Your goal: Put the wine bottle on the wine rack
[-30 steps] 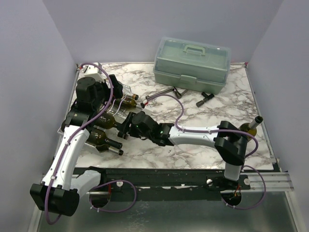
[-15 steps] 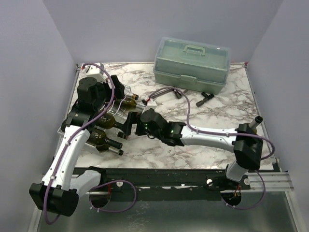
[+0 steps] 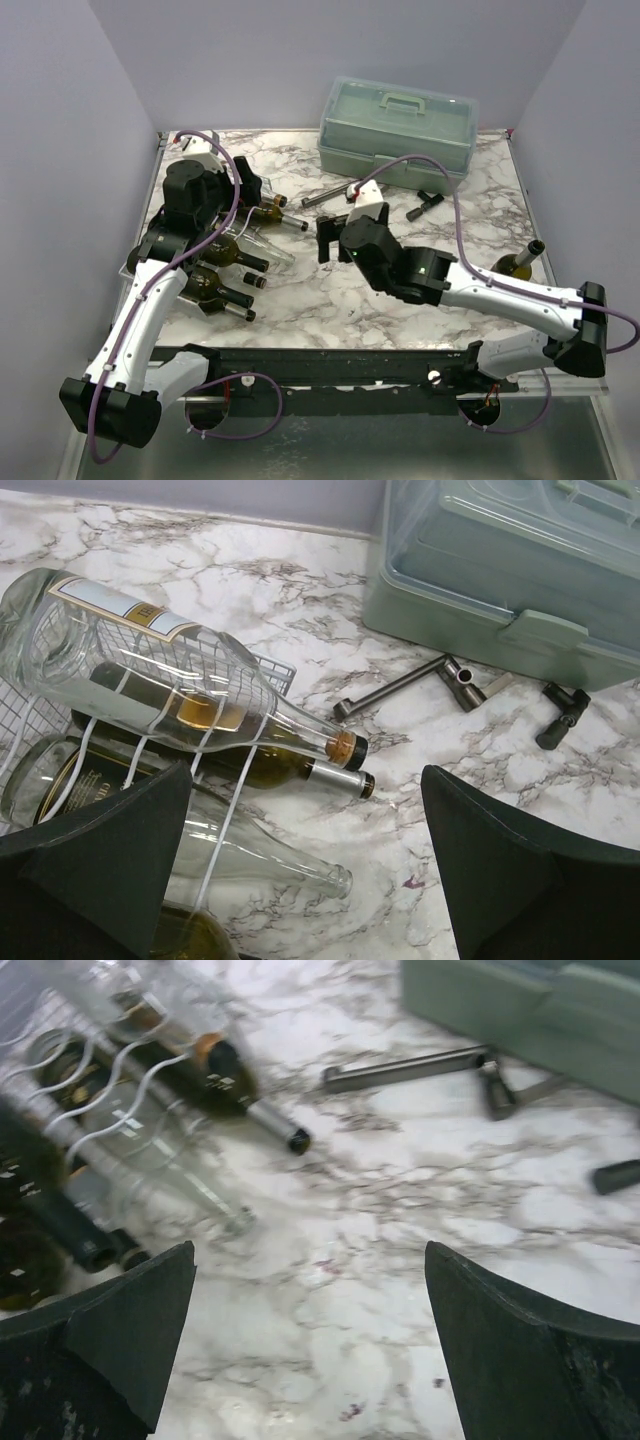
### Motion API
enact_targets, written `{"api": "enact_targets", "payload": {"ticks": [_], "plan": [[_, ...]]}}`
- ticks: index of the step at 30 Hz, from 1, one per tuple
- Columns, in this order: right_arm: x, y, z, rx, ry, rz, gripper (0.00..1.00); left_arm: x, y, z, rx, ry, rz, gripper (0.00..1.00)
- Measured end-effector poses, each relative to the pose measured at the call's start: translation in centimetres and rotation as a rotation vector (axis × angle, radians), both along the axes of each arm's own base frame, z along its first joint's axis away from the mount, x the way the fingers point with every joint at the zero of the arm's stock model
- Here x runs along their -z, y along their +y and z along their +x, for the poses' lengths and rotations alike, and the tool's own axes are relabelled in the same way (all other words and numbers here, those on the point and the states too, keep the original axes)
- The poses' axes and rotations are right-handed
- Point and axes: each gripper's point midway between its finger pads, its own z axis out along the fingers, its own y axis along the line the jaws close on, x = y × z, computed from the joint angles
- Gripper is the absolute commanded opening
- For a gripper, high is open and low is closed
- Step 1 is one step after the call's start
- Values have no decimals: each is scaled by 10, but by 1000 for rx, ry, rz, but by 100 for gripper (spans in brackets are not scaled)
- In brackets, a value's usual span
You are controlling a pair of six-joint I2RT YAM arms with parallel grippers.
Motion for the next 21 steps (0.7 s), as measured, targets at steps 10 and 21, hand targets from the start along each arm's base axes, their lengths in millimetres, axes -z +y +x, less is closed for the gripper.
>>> {"api": "enact_targets", "payload": {"ticks": [10,21], "plan": [[-59,-137,25,350,-154,-116,100,2,-5,0,13,5,1,99],[-89,-275,49,810,-151,-133,97,6,-8,1,21,19,6,99]]}}
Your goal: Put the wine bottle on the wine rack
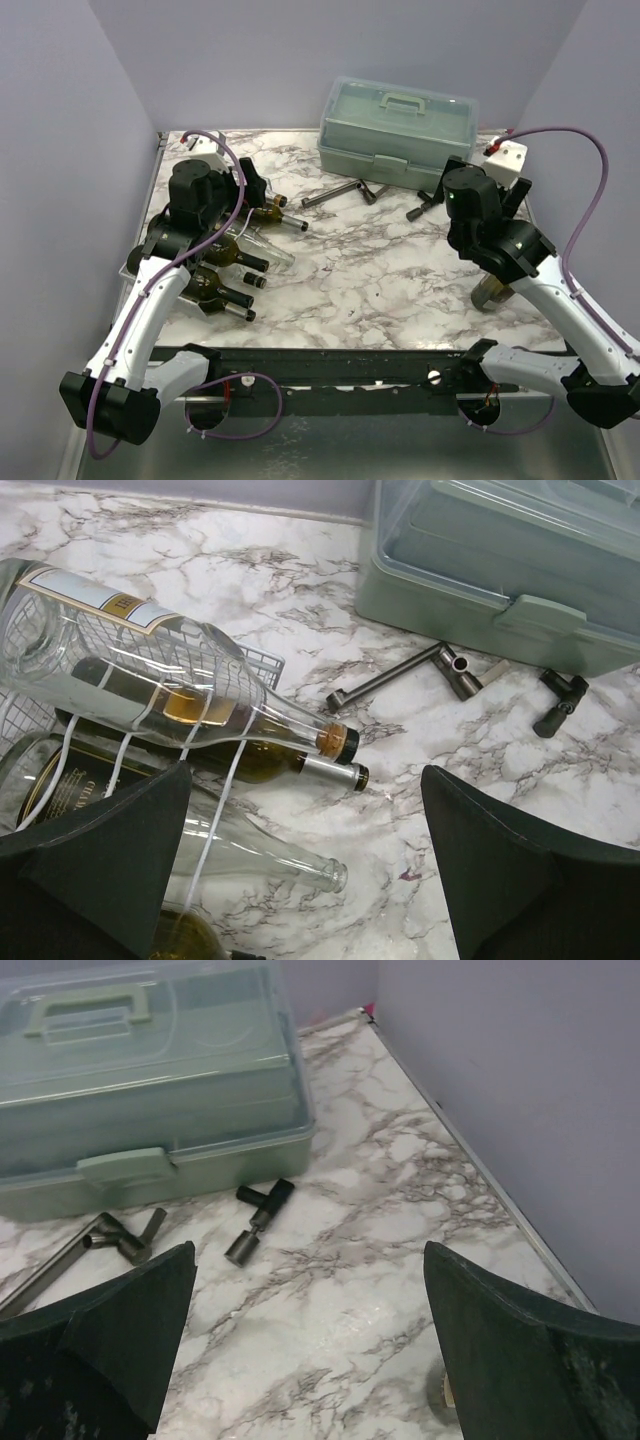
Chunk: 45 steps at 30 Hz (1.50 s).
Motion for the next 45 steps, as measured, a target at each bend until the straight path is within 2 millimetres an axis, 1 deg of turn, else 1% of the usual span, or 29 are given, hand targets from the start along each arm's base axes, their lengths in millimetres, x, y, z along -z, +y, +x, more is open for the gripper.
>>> {"api": "enact_targets", "payload": {"ticks": [2,4,7,9,10,11,17,20,23,27,28,36,45], "plan": [[3,-12,-3,54,14,-8,96,1,-1,-1,3,3,1,99],[7,-30,-5,115,29,-15,95,1,-2,-1,7,4,1,99],[10,-71,-7,245,39,-2,93,1,-3,-1,9,4,2,99],[13,-95,-12,316,42,10,93,1,-3,-1,9,5,3,99],[14,-103,-16,339,42,13,93,1,-3,-2,10,5,3,99],[15,-108,-19,349,40,18,93,1,-3,-2,11,5,4,99],[12,-116,-37,368,22,54,91,2,-5,-3,17,9,6,99],[16,-118,-46,371,27,81,91,3,-6,-4,21,13,8,99],[24,-116,-54,366,50,110,91,4,-7,-4,24,16,8,99],[43,-115,-63,372,99,131,90,4,-7,-4,23,17,9,99],[45,-116,-64,377,101,133,89,4,-7,-4,23,17,9,99],[42,-122,-82,410,60,182,89,4,-11,-6,36,18,9,99],[37,-124,-80,393,91,119,91,5,-11,-6,37,18,9,99]]}}
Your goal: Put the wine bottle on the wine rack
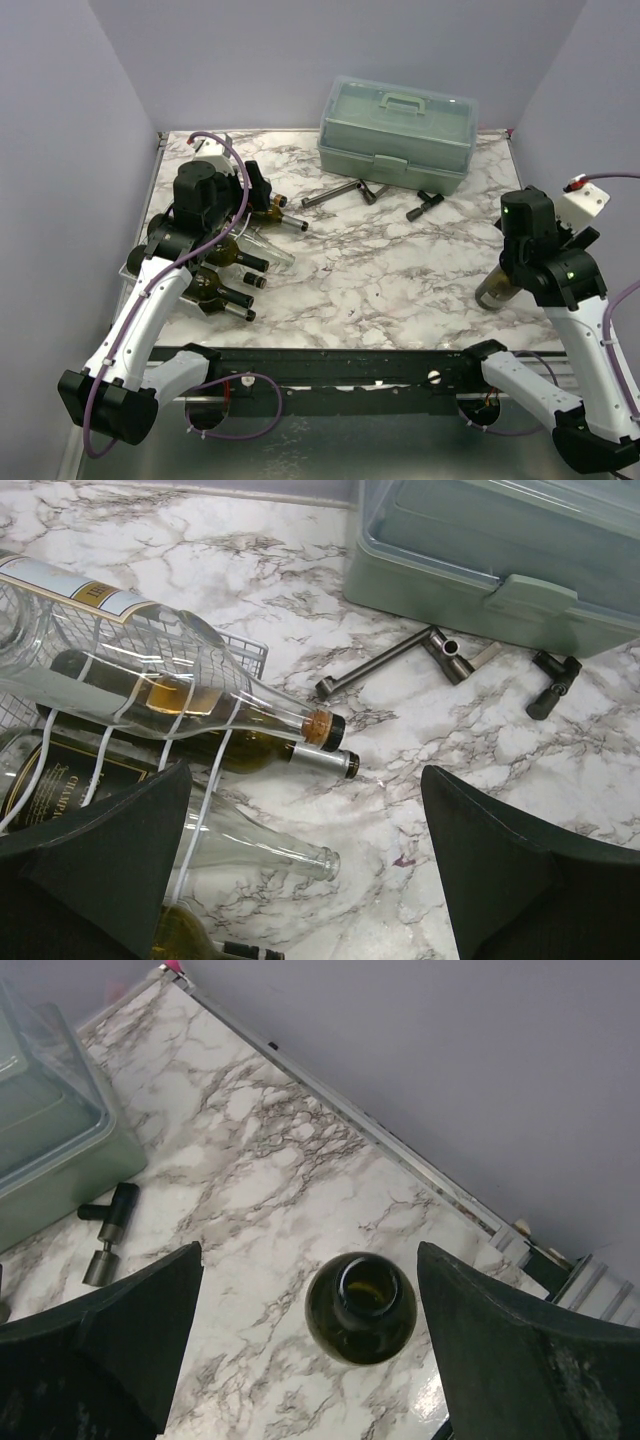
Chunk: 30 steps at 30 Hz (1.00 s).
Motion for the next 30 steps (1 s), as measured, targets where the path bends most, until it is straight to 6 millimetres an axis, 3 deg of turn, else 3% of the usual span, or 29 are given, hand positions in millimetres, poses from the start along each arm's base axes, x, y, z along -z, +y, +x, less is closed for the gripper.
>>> {"api": "enact_targets", "payload": {"ticks": [12,20,23,30], "plan": [[-3,-7,-12,15,-15,-19,90,0,0,0,2,1,0,99],[25,-4,-11,13,50,-16,86,0,-2,-1,6,1,0,99],[30,-3,-8,11,63,-11,81,0,-3,-1,8,1,0,99],[41,-3,-10,14,83,-14,80,0,-4,-2,13,2,1,99]]}}
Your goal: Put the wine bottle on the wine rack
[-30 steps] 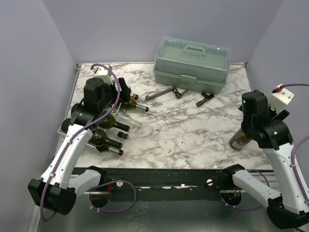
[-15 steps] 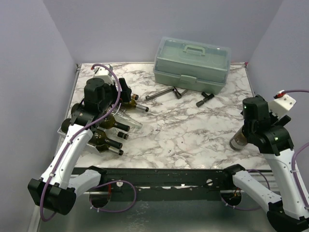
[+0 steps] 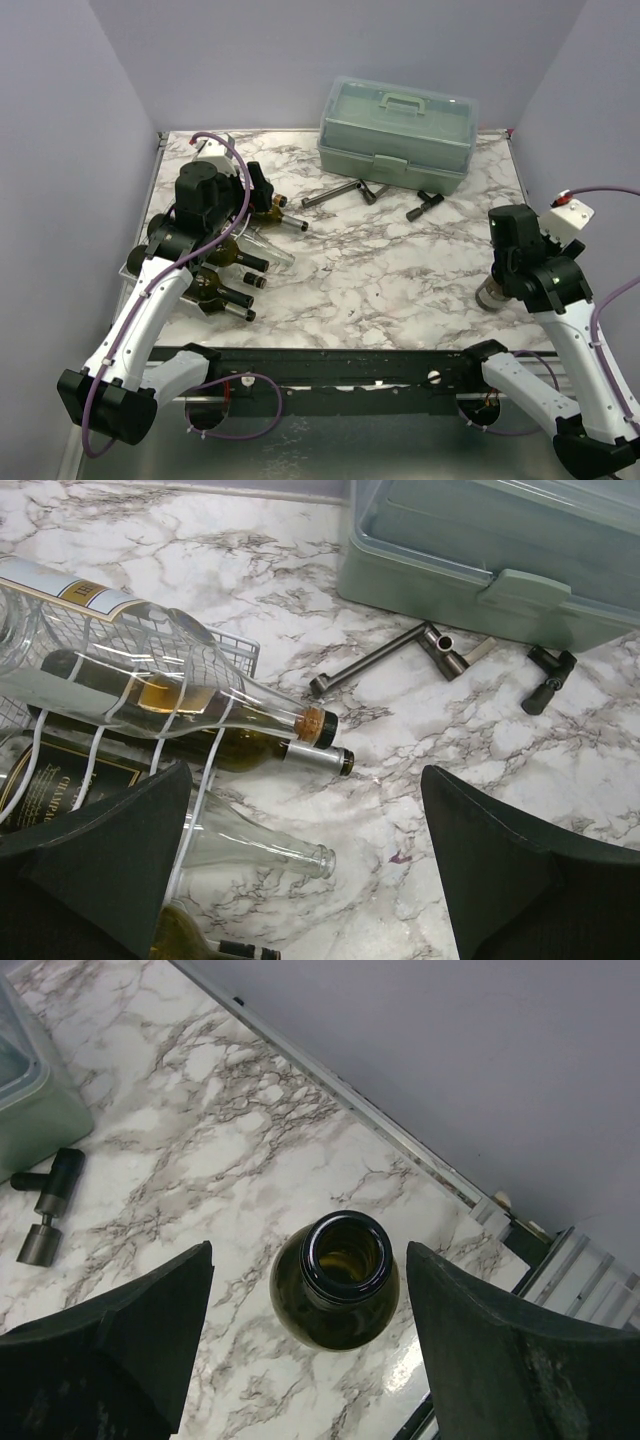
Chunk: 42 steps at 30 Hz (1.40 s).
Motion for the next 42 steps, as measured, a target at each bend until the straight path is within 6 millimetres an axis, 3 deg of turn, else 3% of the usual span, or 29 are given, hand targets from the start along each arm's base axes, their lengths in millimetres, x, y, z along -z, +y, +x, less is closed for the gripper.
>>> {"api": "enact_targets", "payload": {"ticks": [3,19,25,27,32,42], "plan": [[2,0,0,0,4,-1,73,0,0,0,0,0,0,99],[1,4,4,-34,-3,13,16,0,0,0,0,0,0,99],[0,27,21,-170,-19,81,10,0,0,0,0,0,0,99],[0,40,29,-232,-37,122,1,0,0,0,0,1,0,99],[4,75,49,-329,-120,293,1,0,0,0,0,1,0,99],[46,126,69,-306,-222,683,1,1,0,0,0,3,1,99]]}}
